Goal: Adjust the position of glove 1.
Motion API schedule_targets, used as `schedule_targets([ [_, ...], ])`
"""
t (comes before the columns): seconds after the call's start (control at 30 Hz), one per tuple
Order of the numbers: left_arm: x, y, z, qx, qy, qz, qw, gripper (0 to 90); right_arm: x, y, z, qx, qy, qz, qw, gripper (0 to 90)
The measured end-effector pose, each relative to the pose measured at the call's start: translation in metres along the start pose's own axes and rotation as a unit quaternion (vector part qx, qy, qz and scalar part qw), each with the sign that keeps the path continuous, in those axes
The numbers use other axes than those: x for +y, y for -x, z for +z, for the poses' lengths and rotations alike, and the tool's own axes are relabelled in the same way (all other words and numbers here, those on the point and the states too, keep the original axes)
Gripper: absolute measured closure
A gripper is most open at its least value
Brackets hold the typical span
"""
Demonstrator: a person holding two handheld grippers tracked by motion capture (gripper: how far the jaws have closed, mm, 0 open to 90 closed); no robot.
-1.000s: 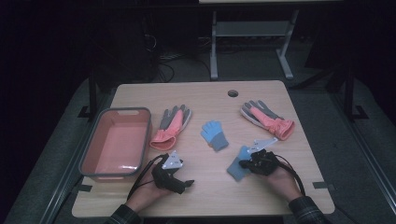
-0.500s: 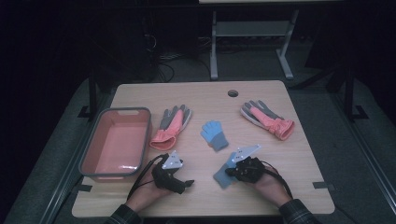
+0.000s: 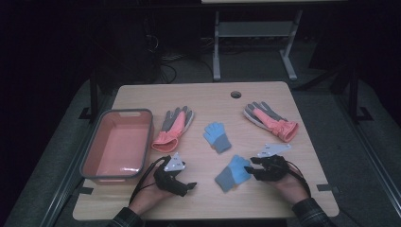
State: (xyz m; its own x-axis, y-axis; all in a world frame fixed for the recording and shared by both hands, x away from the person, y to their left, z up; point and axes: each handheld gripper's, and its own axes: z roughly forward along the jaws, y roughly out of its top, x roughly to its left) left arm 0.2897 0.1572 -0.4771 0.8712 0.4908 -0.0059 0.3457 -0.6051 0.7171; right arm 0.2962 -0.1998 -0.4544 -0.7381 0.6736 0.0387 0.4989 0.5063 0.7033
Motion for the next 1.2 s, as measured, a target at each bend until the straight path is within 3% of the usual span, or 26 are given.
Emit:
schedule_targets([
  [0.07,0.000,0.000,0.000,0.000,0.001,0.000,1.0000,12.5,-0.004,0.004,-0.003,-0.007,0.000,0.006,1.0000,48.4],
  [0.13,0.000,0.000,0.000,-0.001,0.000,0.001,1.0000,12.4,-0.016,0.017,-0.011,-0.029,0.014,0.020,0.9993,38.9],
  [0.3,0.002,-0.001,0.000,0.002,-0.001,0.000,1.0000,15.4,-0.033,0.028,-0.017,-0.054,0.023,0.034,0.9977,30.4],
  [0.33,0.004,-0.002,-0.001,0.003,-0.003,-0.001,1.0000,25.3,-0.038,0.031,-0.015,-0.064,0.022,0.035,0.9971,27.4],
  [0.43,0.011,-0.003,-0.002,0.008,-0.013,-0.005,0.9999,32.9,-0.039,0.034,-0.013,-0.073,0.017,0.037,0.9965,26.7],
  [0.5,0.014,-0.004,-0.002,0.004,-0.005,-0.012,0.9999,44.0,-0.041,0.035,-0.012,-0.074,0.010,0.036,0.9966,24.4],
  [0.53,0.019,-0.006,-0.004,0.002,0.000,-0.020,0.9998,54.5,-0.042,0.037,-0.012,-0.073,0.008,0.036,0.9967,23.7],
  [0.6,0.022,-0.008,-0.004,0.000,0.002,-0.023,0.9997,59.8,-0.042,0.038,-0.012,-0.073,0.009,0.039,0.9965,22.7],
  [0.7,0.033,-0.014,-0.002,-0.006,0.007,-0.031,0.9995,81.5,-0.046,0.041,-0.010,-0.060,0.017,0.056,0.9965,16.1],
  [0.77,0.038,-0.017,0.001,-0.012,0.011,-0.035,0.9993,89.4,-0.046,0.042,-0.010,-0.060,0.019,0.058,0.9963,15.5],
  [1.2,0.078,-0.034,0.037,-0.029,0.017,-0.038,0.9987,89.6,-0.046,0.042,-0.009,-0.062,0.018,0.058,0.9963,14.9],
])
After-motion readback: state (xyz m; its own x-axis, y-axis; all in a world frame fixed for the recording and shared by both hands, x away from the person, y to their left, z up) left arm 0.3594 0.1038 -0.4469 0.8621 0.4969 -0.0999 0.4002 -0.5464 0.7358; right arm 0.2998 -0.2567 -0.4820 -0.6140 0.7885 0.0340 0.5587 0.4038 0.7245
